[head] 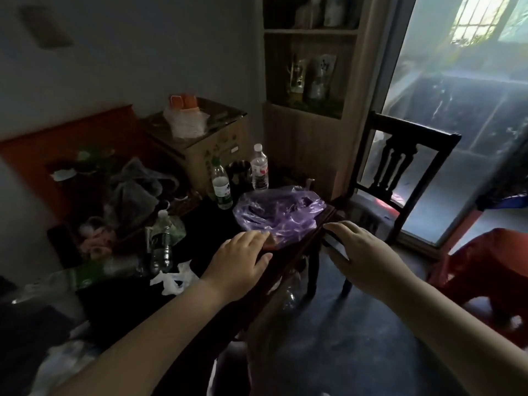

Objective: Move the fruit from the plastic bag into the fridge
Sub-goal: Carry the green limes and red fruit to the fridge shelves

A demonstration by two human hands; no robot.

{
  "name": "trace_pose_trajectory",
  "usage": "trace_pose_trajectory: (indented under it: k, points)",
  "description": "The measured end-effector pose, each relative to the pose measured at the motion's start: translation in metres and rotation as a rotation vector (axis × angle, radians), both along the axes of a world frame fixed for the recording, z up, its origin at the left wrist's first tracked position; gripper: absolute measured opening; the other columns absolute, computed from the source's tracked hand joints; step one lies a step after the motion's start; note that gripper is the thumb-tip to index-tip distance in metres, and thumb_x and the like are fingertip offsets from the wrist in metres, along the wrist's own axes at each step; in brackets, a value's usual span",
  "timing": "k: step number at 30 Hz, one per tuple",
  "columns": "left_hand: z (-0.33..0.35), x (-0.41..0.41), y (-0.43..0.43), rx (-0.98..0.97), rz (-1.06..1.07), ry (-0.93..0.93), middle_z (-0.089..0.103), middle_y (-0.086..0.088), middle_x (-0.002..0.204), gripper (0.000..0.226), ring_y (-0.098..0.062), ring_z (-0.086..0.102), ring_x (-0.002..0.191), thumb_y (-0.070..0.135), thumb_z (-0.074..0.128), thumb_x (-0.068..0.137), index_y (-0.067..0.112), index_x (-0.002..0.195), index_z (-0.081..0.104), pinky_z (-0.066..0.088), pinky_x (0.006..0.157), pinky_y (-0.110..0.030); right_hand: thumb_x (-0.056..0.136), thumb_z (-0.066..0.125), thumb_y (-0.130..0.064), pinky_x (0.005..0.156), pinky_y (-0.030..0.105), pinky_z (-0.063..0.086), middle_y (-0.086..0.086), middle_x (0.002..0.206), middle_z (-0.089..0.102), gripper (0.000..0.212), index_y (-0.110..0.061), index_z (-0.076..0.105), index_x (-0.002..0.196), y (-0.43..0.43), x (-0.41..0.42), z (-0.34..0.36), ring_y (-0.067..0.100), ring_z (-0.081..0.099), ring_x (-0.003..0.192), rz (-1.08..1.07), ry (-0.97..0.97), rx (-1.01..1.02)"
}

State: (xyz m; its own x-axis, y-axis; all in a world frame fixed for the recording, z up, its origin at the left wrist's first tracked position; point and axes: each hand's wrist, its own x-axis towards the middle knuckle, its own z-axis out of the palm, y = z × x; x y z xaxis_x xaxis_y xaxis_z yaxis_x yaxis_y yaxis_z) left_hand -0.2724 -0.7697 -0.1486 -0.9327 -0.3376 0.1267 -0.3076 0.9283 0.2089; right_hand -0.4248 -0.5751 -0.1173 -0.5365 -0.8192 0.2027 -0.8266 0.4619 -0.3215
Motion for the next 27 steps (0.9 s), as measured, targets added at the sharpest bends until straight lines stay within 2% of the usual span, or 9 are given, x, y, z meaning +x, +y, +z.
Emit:
trace_pose_trajectory:
  k: [5,8,12,18,21,27]
  points:
    - [-0.020,-0.061,-0.031,0.048,0.055,-0.045,0.035,0.005,0.148,0.052,-0.012,0.027,0.138,0.042,0.035,0.099,0.022,0.146,0.029,0.024,0.111,-0.030,0.093,0.050,-0.032,0.094,0.032,0.044,-0.003,0.135,0.049,0.046,-0.020,0.044,0.137,-0.037,-0.070,-0.036,0.018,0.049,0.123,0.068,-0.094,0.048]
    - [-0.038,-0.088,-0.048,0.058,0.100,-0.095,0.034,0.004,0.149,0.052,-0.012,0.026,0.139,0.041,0.035,0.099,0.021,0.146,0.028,0.023,0.112,-0.030,0.093,0.050,-0.032,0.092,0.030,0.044,-0.005,0.136,0.047,0.045,-0.021,0.043,0.136,-0.061,-0.108,-0.054,0.016,0.047,0.124,0.109,-0.123,0.109]
    - [-0.062,-0.112,-0.066,0.100,0.149,-0.136,0.032,0.003,0.150,0.052,-0.013,0.024,0.140,0.039,0.036,0.099,0.021,0.147,0.027,0.022,0.113,-0.030,0.091,0.054,-0.026,0.093,0.036,0.045,0.001,0.130,0.052,0.040,-0.015,0.051,0.129,-0.093,-0.144,-0.081,0.022,0.049,0.121,0.160,-0.192,0.140]
    - [-0.100,-0.141,-0.100,0.080,0.171,-0.212,0.021,0.000,0.156,0.056,-0.015,0.016,0.143,0.038,0.032,0.100,0.018,0.150,0.018,0.009,0.115,-0.027,0.092,0.051,-0.020,0.099,0.031,0.037,0.001,0.139,0.046,0.046,-0.015,0.043,0.137,-0.140,-0.171,-0.123,0.022,0.040,0.129,0.215,-0.255,0.201]
    - [-0.120,-0.154,-0.118,0.088,0.158,-0.267,0.021,-0.002,0.156,0.056,-0.016,0.014,0.144,0.037,0.032,0.100,0.016,0.150,0.018,0.007,0.115,-0.028,0.093,0.048,-0.019,0.104,0.032,0.034,0.002,0.142,0.043,0.047,-0.015,0.040,0.139,-0.162,-0.175,-0.140,0.021,0.037,0.132,0.248,-0.283,0.255]
    - [-0.156,-0.172,-0.153,0.082,0.112,-0.405,0.020,-0.004,0.156,0.061,-0.019,0.015,0.144,0.041,0.032,0.099,0.016,0.151,0.011,0.009,0.118,-0.035,0.093,0.050,-0.022,0.110,0.031,0.027,0.002,0.145,0.041,0.051,-0.014,0.037,0.142,-0.209,-0.188,-0.173,0.021,0.034,0.135,0.346,-0.219,0.330]
